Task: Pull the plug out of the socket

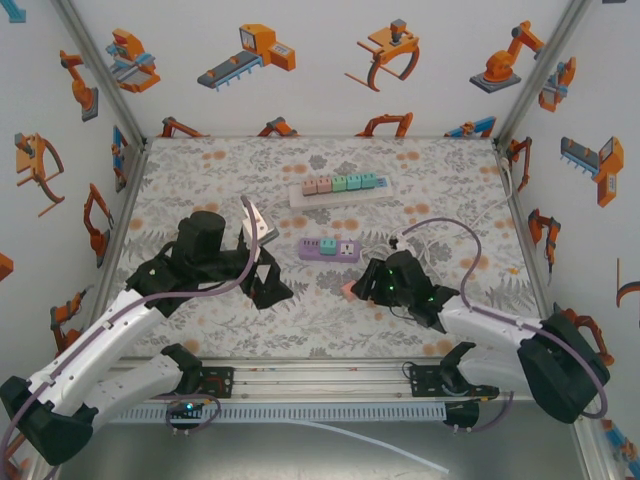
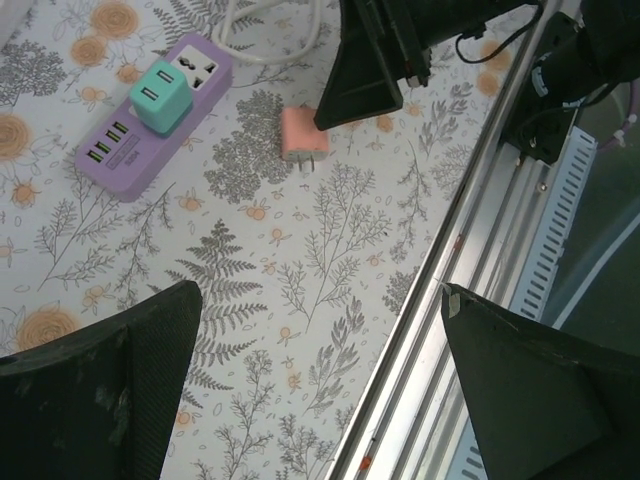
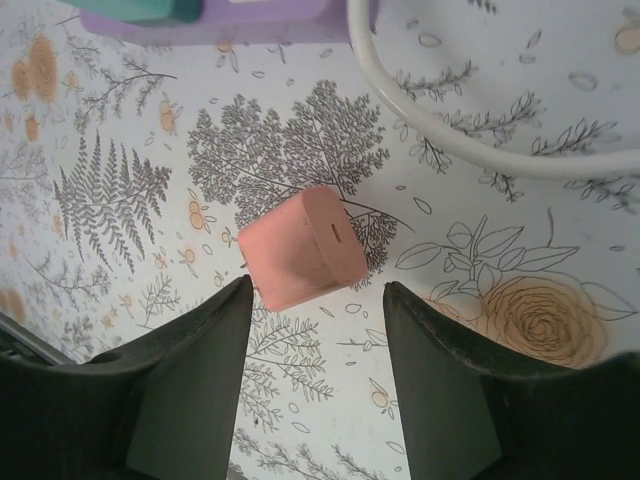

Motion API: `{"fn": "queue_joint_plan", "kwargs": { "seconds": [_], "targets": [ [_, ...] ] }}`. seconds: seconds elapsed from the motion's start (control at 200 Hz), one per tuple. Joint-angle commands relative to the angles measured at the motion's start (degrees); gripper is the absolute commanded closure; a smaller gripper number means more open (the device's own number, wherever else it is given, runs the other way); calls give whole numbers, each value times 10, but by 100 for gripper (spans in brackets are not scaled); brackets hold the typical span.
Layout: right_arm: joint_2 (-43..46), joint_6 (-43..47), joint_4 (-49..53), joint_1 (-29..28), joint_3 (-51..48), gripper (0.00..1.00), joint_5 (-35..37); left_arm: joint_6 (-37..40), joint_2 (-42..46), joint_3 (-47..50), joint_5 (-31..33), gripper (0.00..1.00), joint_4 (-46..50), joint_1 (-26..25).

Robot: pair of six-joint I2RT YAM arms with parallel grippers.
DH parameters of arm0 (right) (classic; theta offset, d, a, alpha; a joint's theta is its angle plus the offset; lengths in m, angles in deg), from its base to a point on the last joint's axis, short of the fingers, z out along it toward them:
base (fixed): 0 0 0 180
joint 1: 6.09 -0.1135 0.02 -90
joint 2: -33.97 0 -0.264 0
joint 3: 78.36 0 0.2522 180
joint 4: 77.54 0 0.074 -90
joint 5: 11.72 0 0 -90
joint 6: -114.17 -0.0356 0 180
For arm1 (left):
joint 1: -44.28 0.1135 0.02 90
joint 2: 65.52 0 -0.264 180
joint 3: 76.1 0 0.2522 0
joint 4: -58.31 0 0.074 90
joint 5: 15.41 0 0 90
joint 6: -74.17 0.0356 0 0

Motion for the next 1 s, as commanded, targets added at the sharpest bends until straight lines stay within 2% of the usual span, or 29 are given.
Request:
{"fn": "queue_joint_plan", "kwargs": {
  "seconds": [0.0,0.145,0.255,0.426,0.581,0.706,0.856,0.991],
  "targets": [
    [53,93,58,-4,61,47,40,-22,8,8,45,3,-23,-2],
    [104,282,89,-4,113,47,72,-59,-6,1,121,3,-25,-1],
    [121,441,49,-4,122,46,79,-99,-19,0,164,3,-38,-2],
    [100,666,8,-4,142,45,23,-198,-55,-12,321,3,-37,-2],
    [55,807,69,-4,189,43,-76,-271,-105,-40,399,3,-11,2],
    [5,871,101,-4,220,42,-146,-328,-160,-76,384,3,18,21],
    [-67,894,107,-4,254,41,-172,-428,-239,-117,291,3,38,83],
    [-135,898,117,-2,296,41,-187,-468,-297,-131,266,0,9,107]
  ]
}}
